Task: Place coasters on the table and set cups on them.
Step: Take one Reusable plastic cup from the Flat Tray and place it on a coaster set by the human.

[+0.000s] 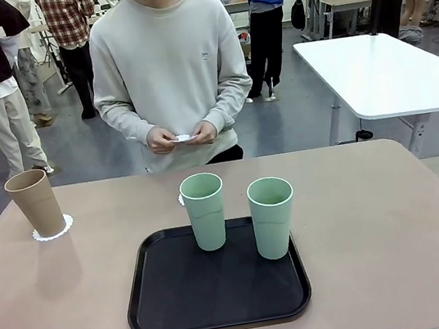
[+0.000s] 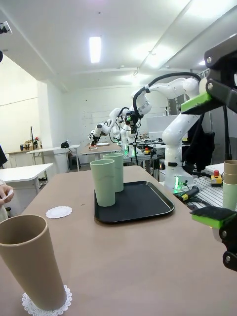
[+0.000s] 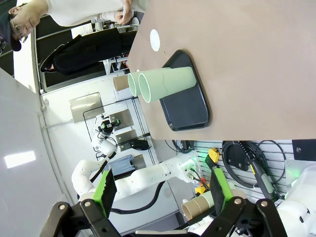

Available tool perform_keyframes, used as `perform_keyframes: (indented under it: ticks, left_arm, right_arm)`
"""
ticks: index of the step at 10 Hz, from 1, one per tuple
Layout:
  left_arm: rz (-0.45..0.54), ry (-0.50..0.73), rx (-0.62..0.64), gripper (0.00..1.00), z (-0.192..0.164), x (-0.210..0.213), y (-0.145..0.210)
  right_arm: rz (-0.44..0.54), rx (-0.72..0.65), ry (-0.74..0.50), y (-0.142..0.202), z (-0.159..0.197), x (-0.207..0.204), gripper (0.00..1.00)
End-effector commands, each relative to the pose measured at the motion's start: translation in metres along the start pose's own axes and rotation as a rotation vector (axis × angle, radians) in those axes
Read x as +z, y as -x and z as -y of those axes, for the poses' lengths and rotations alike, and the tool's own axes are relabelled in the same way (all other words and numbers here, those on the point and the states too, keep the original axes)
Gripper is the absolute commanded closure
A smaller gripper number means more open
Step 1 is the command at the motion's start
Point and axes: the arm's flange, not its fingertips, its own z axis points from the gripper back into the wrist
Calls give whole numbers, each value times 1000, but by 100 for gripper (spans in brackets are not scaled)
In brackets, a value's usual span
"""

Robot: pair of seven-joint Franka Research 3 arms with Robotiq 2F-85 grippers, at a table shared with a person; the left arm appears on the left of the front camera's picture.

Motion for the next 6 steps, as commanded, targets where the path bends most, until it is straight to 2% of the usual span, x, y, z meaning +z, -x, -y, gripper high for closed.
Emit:
perform_keyframes:
  ticks: [1,2,3,4,5,6]
  left_arm:
    - [-1,9,-2,0,1,2,0]
    - [0,0,0,0,0,0,0]
    - [-29,-80,-123,0,21,-22,-3]
    - [-5,-159,-243,0,49,-50,-3]
    - [38,-300,-454,0,87,-83,1]
    - [10,-386,-561,0,114,-112,1]
  right_arm:
    - [-3,9,-12,1,0,0,0]
    - [-3,9,-12,1,0,0,0]
    - [-3,9,-12,1,0,0,0]
    - [-3,9,-12,1,0,0,0]
    - [-3,9,-12,1,0,0,0]
    - [-3,9,-12,1,0,0,0]
